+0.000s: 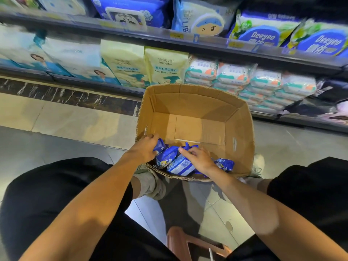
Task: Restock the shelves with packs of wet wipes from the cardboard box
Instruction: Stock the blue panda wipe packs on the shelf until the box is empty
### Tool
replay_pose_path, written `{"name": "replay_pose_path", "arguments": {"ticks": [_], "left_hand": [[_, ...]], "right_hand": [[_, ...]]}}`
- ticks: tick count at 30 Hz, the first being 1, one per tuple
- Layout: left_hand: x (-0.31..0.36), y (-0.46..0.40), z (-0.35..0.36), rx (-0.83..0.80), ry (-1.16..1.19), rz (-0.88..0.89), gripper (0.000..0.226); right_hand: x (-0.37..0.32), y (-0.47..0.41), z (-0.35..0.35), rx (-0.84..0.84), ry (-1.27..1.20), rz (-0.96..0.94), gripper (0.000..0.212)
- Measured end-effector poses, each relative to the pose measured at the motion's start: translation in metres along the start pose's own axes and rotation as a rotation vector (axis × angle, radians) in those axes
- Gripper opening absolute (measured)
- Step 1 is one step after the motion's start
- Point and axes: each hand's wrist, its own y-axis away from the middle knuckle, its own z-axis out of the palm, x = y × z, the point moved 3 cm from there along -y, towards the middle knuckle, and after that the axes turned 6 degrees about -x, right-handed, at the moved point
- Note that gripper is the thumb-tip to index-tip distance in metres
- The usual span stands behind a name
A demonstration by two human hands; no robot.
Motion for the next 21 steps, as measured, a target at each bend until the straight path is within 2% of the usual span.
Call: {"name": "replay_pose_path", "arguments": {"ticks": [4, 8, 11, 15, 16, 21], "left_hand": [[0.005, 0.002, 0.003, 0.003, -0.005, -0.002, 0.052], [0.006, 0.003, 0.007, -0.009, 0.026, -0.031, 0.054], [0.006, 0.003, 0.009, -0.018, 0.038, -0.054, 0.057], [0.006, 0.003, 0.009, -0.068, 0.051, -0.105, 0.065], [0.007, 0.003, 0.01, -0.085, 0.047, -0.119, 0.066], [0.012, 0.001, 0.013, -0.097, 0.03, -0.15, 0.061]], "right_hand": [[-0.002, 0.014, -0.003, -0.182, -0.11, 0.248, 0.082], [0.014, 0.014, -0.001, -0.221, -0.119, 0.363, 0.058], [0.021, 0.011, 0.001, -0.307, -0.202, 0.394, 0.07], [0.027, 0.012, -0.01, -0.26, -0.254, 0.267, 0.109], [0.025, 0.014, -0.015, -0.257, -0.246, 0.216, 0.113], [0.02, 0.016, -0.035, -0.225, -0.147, 0.022, 0.104]]}}
